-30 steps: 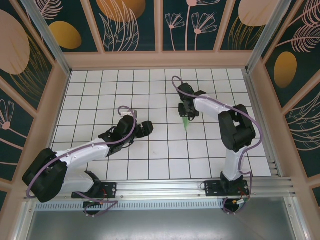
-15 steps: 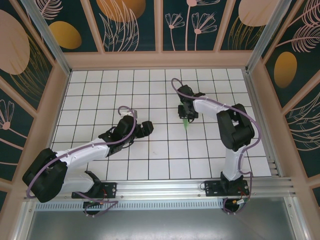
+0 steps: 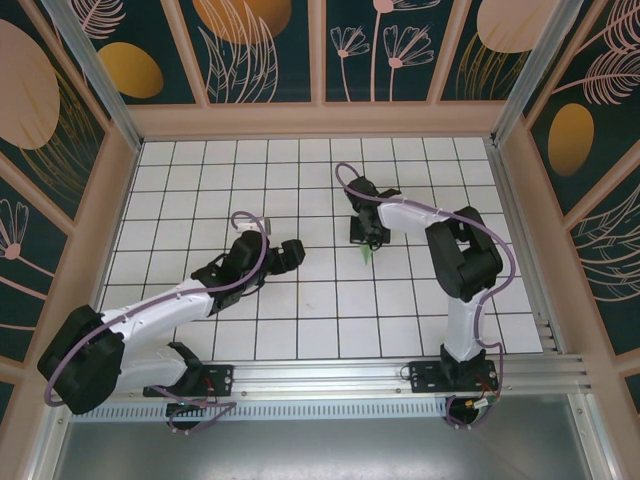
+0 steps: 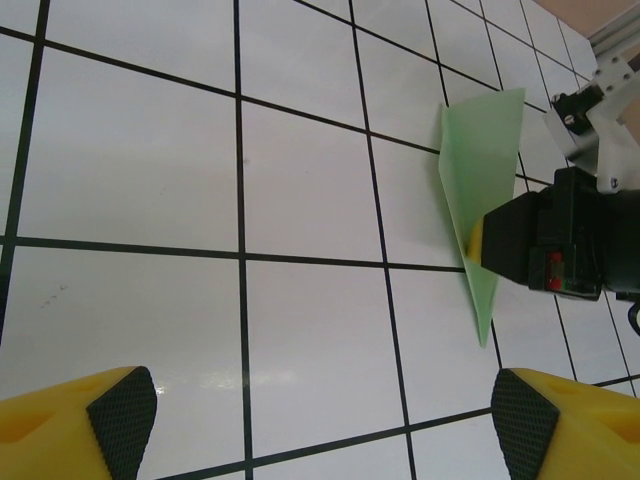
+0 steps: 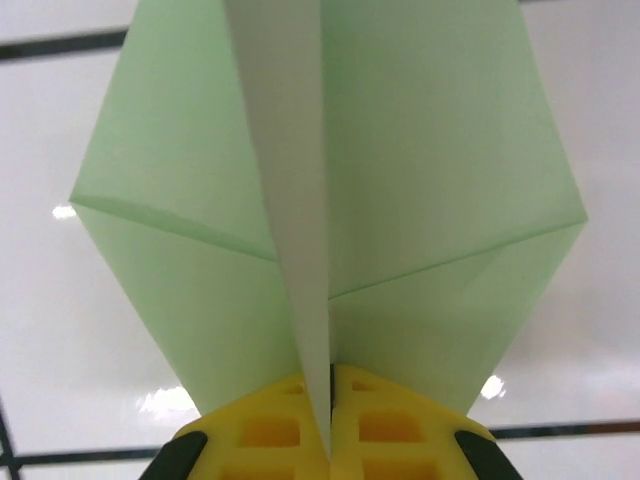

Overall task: Fold a paper plane with a square sheet of paper (fold left side to right side)
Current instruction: Move the paper plane to the center of the table.

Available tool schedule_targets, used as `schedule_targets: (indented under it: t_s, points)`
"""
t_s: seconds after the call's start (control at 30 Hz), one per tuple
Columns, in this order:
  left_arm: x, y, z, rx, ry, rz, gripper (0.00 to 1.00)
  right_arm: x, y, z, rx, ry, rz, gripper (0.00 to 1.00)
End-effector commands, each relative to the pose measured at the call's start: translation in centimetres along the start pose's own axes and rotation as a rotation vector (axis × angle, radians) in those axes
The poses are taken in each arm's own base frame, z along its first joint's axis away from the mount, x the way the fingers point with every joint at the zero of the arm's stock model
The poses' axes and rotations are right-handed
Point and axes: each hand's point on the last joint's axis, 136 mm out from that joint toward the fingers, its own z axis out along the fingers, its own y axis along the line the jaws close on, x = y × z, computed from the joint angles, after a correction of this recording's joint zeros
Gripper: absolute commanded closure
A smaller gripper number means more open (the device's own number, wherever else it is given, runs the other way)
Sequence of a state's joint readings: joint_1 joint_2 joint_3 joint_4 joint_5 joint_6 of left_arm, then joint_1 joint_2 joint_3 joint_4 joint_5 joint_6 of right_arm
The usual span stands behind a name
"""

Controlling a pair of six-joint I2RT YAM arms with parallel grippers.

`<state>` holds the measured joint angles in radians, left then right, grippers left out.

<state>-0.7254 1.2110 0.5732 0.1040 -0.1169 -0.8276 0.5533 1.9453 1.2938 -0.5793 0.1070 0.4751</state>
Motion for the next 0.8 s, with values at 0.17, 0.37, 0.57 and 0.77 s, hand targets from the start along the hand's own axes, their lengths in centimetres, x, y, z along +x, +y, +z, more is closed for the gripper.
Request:
schedule_targets:
  t_s: [0.17,0.37,0.57,0.77]
  points:
    - [-0.4,0.5,-0.3,-0.021,-0.016,0.022,0.11,2.5,0.6,-0.4,0.034,0.047,0.007,0.93]
    - [-0.5,0.3,-0.2,-0.018,-0.017,0.019,0.10,2.6,0.8,0.2,0.040,0.065,-0.007,0.89]
    - [-0.5,0.3,-0.1,-0.021,-0.012,0.021,0.10,2.9,1.2,0.6,0.026,0.080,-0.016,0.88]
    - [-0.5,0.3,-0.1,-0.025,-0.012,0.023,0.10,2.5,2.4,-0.1,0.024,0.067,-0.035,0.88]
